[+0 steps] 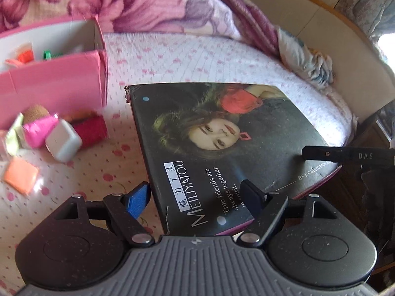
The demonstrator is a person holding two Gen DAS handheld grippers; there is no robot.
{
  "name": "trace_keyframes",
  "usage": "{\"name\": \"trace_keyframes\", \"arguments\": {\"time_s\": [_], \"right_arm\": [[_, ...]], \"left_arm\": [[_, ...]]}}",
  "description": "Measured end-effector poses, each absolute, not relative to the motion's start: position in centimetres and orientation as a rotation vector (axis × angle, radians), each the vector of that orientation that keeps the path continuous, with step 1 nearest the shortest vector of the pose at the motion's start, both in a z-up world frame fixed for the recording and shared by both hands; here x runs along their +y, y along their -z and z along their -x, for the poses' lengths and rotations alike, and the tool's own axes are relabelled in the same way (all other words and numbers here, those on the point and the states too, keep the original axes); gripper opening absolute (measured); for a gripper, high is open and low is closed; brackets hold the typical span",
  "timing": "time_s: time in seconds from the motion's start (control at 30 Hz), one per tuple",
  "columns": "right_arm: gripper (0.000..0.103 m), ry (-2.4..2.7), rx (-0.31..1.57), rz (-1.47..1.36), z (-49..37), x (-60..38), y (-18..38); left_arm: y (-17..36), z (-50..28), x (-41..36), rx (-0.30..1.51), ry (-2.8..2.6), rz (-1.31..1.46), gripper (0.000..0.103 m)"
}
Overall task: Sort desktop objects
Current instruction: 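Close both tools on the book's pink page edges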
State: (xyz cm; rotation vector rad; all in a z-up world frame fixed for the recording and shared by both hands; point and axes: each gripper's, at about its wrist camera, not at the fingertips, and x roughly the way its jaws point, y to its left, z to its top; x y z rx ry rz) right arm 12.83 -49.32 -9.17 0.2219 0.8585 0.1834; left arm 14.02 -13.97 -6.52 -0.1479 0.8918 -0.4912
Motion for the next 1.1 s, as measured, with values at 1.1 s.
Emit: {"name": "trace_keyframes", "arguments": {"time_s": [1.1], "right_arm": [[0.097,-0.449,0.727,-0.257,-27.9,-27.1,3.6]], "left_arm": [[0.8,-25.2,10.5,0.674,0.172,0.141,0.084]]}}
